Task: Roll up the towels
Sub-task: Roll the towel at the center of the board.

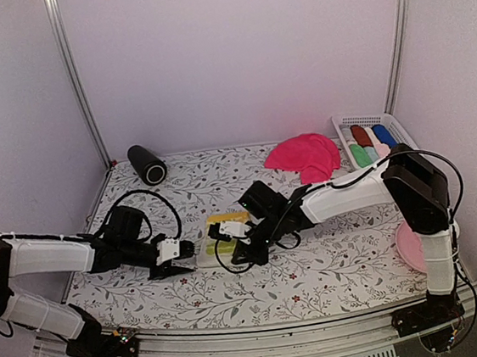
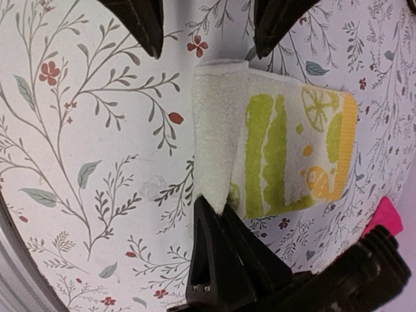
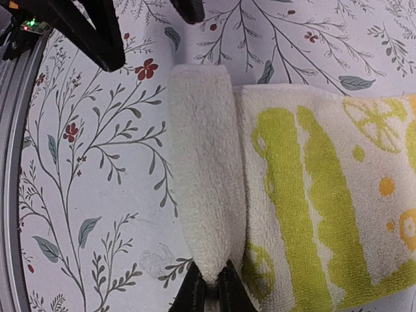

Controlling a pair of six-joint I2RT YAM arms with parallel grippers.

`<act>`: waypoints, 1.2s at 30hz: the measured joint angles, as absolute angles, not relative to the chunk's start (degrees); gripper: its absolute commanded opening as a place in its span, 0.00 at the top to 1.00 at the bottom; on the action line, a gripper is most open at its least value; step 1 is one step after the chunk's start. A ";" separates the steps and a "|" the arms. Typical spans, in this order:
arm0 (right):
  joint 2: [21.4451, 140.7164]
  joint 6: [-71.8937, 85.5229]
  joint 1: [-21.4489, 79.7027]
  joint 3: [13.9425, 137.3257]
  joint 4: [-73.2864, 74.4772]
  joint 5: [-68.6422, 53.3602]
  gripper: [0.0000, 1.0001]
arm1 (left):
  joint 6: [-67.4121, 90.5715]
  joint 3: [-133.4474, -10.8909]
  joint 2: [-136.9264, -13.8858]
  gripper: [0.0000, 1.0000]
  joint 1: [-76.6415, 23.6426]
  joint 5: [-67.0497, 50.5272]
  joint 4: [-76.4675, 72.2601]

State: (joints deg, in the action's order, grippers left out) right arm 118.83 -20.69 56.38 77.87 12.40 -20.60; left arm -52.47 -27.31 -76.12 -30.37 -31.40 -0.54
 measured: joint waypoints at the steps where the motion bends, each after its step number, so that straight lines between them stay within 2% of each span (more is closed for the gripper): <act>1: 119.61 -20.05 55.88 78.94 13.43 -21.87 0.96 | -52.69 -26.13 -75.09 0.53 -30.41 -30.96 -2.26; 12: 125.03 -15.40 52.42 85.14 20.67 -32.42 0.95 | -58.15 -18.52 -73.34 0.58 -35.77 -22.74 -17.72; 24: 129.86 -12.32 50.15 91.57 25.93 -39.22 0.96 | -64.20 -13.93 -80.18 0.60 -41.98 -15.62 -32.62; 36: 130.63 -11.51 49.69 92.31 26.57 -40.86 0.96 | -65.52 -14.59 -85.34 0.61 -43.51 -12.71 -37.28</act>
